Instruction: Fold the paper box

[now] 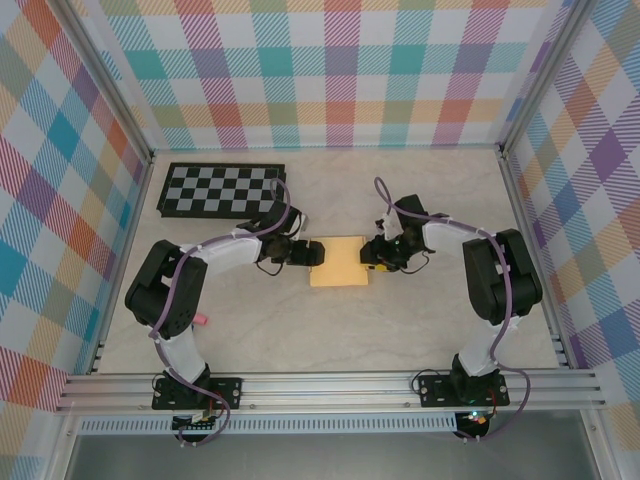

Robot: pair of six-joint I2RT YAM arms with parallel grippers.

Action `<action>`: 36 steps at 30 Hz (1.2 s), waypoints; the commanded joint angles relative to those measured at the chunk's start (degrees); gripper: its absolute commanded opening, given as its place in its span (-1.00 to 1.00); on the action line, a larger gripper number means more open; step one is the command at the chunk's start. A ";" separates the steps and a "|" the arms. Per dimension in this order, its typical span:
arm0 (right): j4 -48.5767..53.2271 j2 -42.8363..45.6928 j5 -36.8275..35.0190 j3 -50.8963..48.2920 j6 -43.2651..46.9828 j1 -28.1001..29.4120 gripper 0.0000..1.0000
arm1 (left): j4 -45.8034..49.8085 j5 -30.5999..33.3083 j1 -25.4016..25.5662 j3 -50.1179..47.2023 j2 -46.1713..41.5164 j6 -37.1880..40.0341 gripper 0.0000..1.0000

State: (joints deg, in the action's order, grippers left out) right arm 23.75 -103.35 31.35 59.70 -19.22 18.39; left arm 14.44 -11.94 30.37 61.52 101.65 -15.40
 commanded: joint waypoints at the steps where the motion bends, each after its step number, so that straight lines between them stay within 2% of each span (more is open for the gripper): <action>1: -1.38 -0.57 1.96 -0.99 -1.05 0.42 -0.15 | -0.77 -1.97 0.48 -0.34 0.15 0.00 0.69; 5: -3.85 1.19 1.82 -2.37 -0.87 0.42 -0.13 | 0.94 0.45 0.39 0.61 0.21 1.20 0.68; 11: -1.54 4.20 -1.71 -1.79 2.08 0.42 -0.05 | 3.42 0.87 -1.76 2.11 -2.01 3.35 0.73; 17: 6.51 10.02 -10.74 2.36 6.72 0.33 0.10 | 8.05 1.15 -3.98 7.52 -4.59 5.30 0.79; 20: 12.90 11.07 -15.49 6.47 6.29 0.33 0.08 | 9.61 -0.17 -4.27 7.45 -6.26 3.84 0.78; 22: 18.62 10.09 -13.01 9.67 4.86 0.33 0.01 | 9.80 -2.03 -4.27 5.30 -8.27 0.91 0.76; 25: 20.19 11.25 -6.68 7.86 1.05 0.42 -0.04 | 9.34 -5.69 -4.18 1.26 -11.80 -2.89 0.68; 29: 18.52 13.40 -2.08 3.10 -2.87 0.78 -0.01 | 9.99 -8.61 -2.79 -2.54 -13.62 -7.19 0.49; 32: 14.21 13.43 1.98 -0.23 -6.02 2.19 0.00 | 9.94 -8.17 -0.15 -4.66 -13.96 -8.55 0.44; 36: 11.78 10.71 2.01 -1.22 -6.97 3.92 -0.01 | 9.85 -6.92 1.76 -4.97 -12.18 -8.54 0.29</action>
State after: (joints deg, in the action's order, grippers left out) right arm 38.24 -91.37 30.15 59.02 -23.68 21.28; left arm 23.44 -18.24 31.11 56.77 88.77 -22.31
